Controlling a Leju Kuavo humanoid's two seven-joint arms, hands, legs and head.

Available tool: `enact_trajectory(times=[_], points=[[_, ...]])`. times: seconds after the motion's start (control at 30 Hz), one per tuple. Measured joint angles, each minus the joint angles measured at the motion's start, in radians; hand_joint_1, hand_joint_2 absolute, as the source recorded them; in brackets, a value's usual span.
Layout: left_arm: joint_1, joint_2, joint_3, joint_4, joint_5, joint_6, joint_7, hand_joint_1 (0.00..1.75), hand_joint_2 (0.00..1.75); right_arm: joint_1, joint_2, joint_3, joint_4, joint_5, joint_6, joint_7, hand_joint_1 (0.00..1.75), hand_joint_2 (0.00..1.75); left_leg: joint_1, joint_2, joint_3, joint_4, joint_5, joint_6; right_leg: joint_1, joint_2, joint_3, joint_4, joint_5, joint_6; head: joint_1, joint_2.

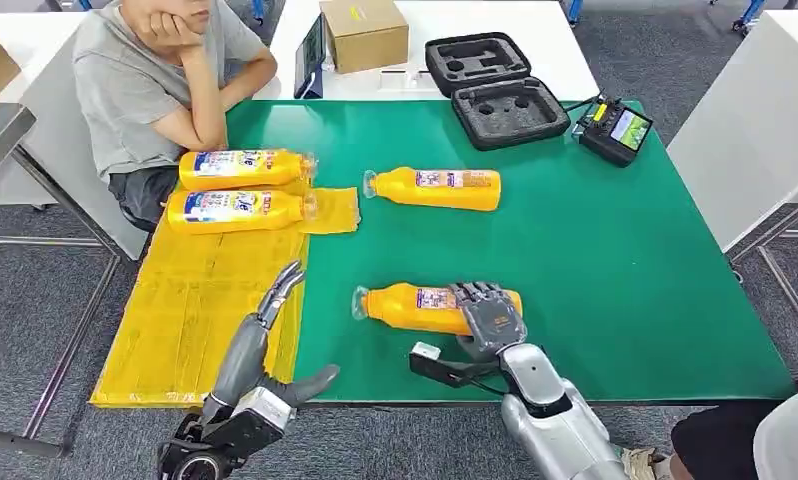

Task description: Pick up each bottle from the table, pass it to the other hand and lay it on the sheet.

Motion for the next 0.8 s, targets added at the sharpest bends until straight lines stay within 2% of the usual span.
enact_trajectory(times=[0.1,0.27,0.4,0.73,0.8], points=[[0.001,0.000,0.000,-0.001,-0.001,0.000,0.001,0.00,1.75,-0.006,0.001,0.000,0.005,-0.002,0.003,0.000,1.75,1.75,0.000,0.000,0.000,0.000,0.000,0.000,0.000,0.000,0.000,0.000,0.000,0.000,0.000,0.000],[0.003,0.000,0.000,-0.009,-0.003,0.000,0.006,0.00,1.75,-0.016,0.001,0.000,0.014,-0.021,0.013,-0.009,1.75,1.75,0.000,0.000,0.000,0.000,0.000,0.000,0.000,0.000,0.000,0.000,0.000,0.000,0.000,0.000],[0.002,0.000,0.000,-0.009,-0.003,-0.008,0.007,0.00,1.75,-0.034,0.000,-0.009,0.026,-0.162,0.053,-0.147,1.75,1.75,0.000,0.001,0.003,0.000,-0.002,-0.001,0.000,0.002,0.002,0.000,0.000,0.000,0.000,0.000],[0.001,0.000,0.000,-0.009,-0.003,-0.009,0.007,0.00,1.75,-0.038,0.003,-0.018,0.037,-0.185,0.061,-0.171,1.75,1.75,0.000,0.002,0.008,0.000,-0.002,-0.001,0.001,0.003,0.006,0.000,0.000,0.000,0.000,0.000],[0.000,0.000,0.000,-0.009,-0.001,-0.013,0.005,0.00,1.75,-0.046,0.003,-0.026,0.040,-0.278,0.116,-0.248,1.75,1.75,0.000,0.004,0.010,0.000,-0.003,-0.001,0.001,0.005,0.008,0.000,0.000,0.000,0.000,0.000]])
